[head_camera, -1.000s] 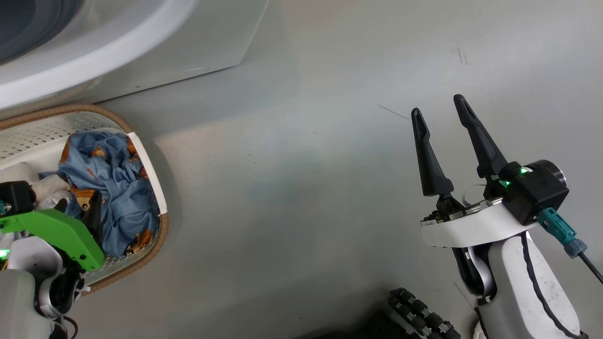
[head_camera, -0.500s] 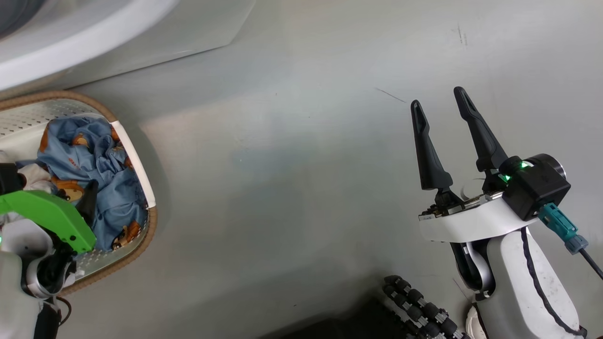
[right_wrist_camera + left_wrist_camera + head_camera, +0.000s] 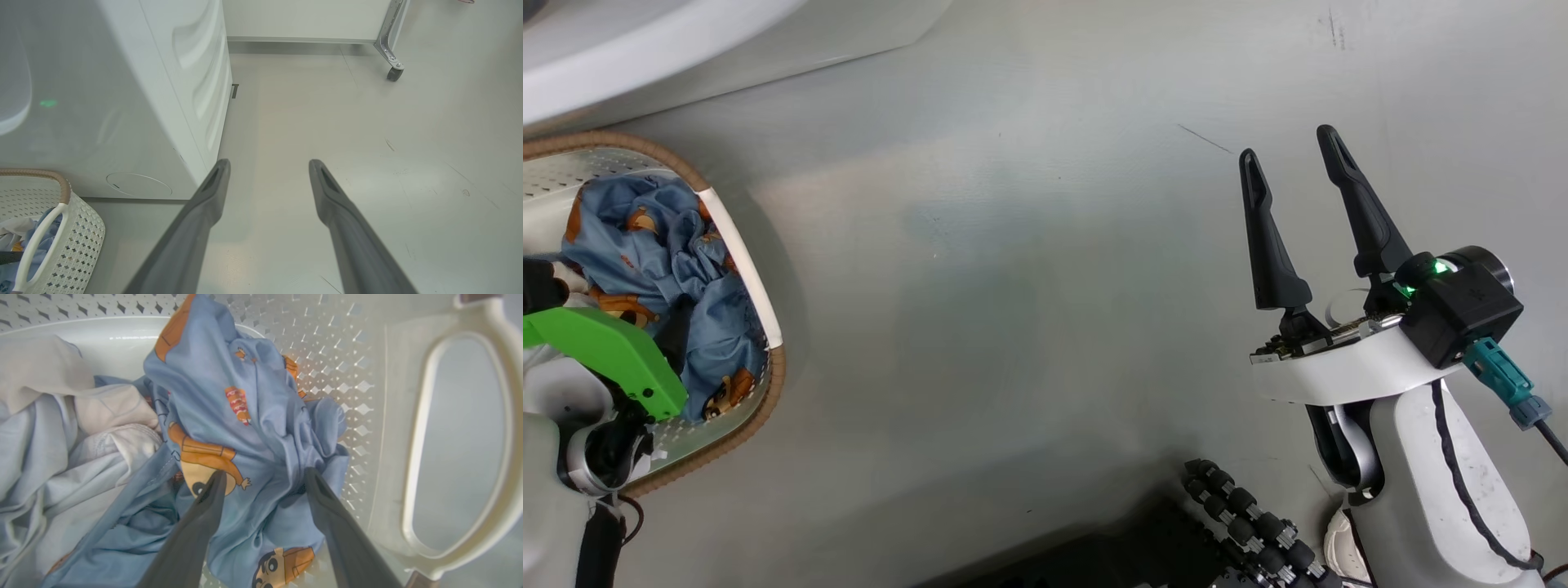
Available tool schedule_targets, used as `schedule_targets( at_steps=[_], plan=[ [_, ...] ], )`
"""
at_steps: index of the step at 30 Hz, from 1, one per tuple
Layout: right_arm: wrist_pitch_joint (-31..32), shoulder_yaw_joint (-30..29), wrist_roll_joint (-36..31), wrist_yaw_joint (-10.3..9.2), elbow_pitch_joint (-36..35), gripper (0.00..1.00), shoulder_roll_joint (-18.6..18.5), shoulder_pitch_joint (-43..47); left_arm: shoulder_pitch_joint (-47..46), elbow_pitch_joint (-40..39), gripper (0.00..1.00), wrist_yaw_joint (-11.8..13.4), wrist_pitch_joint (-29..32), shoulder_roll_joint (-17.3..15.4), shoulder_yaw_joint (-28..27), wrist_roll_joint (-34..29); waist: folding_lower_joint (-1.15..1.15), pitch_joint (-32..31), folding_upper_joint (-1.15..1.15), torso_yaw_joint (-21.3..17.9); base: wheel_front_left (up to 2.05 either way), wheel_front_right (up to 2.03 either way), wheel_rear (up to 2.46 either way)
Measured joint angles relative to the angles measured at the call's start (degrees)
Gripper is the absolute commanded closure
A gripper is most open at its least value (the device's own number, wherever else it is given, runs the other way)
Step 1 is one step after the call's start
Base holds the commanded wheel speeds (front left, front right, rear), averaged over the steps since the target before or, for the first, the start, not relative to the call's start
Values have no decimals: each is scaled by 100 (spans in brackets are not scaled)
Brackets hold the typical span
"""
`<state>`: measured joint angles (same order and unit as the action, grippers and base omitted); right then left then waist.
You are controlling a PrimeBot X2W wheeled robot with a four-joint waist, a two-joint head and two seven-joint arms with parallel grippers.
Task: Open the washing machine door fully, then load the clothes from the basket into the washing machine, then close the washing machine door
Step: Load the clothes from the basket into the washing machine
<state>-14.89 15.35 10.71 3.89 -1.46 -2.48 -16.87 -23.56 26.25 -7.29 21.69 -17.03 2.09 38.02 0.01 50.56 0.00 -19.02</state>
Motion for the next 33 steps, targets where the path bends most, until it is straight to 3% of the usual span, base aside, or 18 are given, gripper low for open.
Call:
schedule_targets(
  at_steps=[20, 21, 22, 23, 24, 33],
  plan=[
    [-1, -47, -69, -59, -121, 0, 12, -25, -536, 498, 0, -1, -169, -183, 342, -49, 0, 380, 0, -90, 0, 0, 0],
    [0, -57, -70, -59, -129, 0, 12, -24, -547, 524, 6, -1, -208, -183, 348, -69, 0, 384, 0, -87, 0, 0, 0],
    [-1, -68, -74, -59, -135, 0, 12, -23, -569, 552, 6, -1, -211, -187, 372, -71, 0, 389, 0, -84, 0, 0, 0],
    [0, -83, -77, -59, -142, 0, 12, -23, -588, 576, 72, -1, -232, -188, 402, -90, 0, 393, 0, -80, 0, 0, 0],
    [-1, -103, -78, -59, -151, 0, 13, -22, -602, 608, 100, -1, -275, -187, 421, -121, 0, 397, 0, -76, 0, 0, 0],
    [-1, -166, -78, -101, -157, 0, 16, -45, -676, 812, 100, 0, -650, -181, 541, -138, 0, 357, 0, -55, 0, 0, 0]
  ],
)
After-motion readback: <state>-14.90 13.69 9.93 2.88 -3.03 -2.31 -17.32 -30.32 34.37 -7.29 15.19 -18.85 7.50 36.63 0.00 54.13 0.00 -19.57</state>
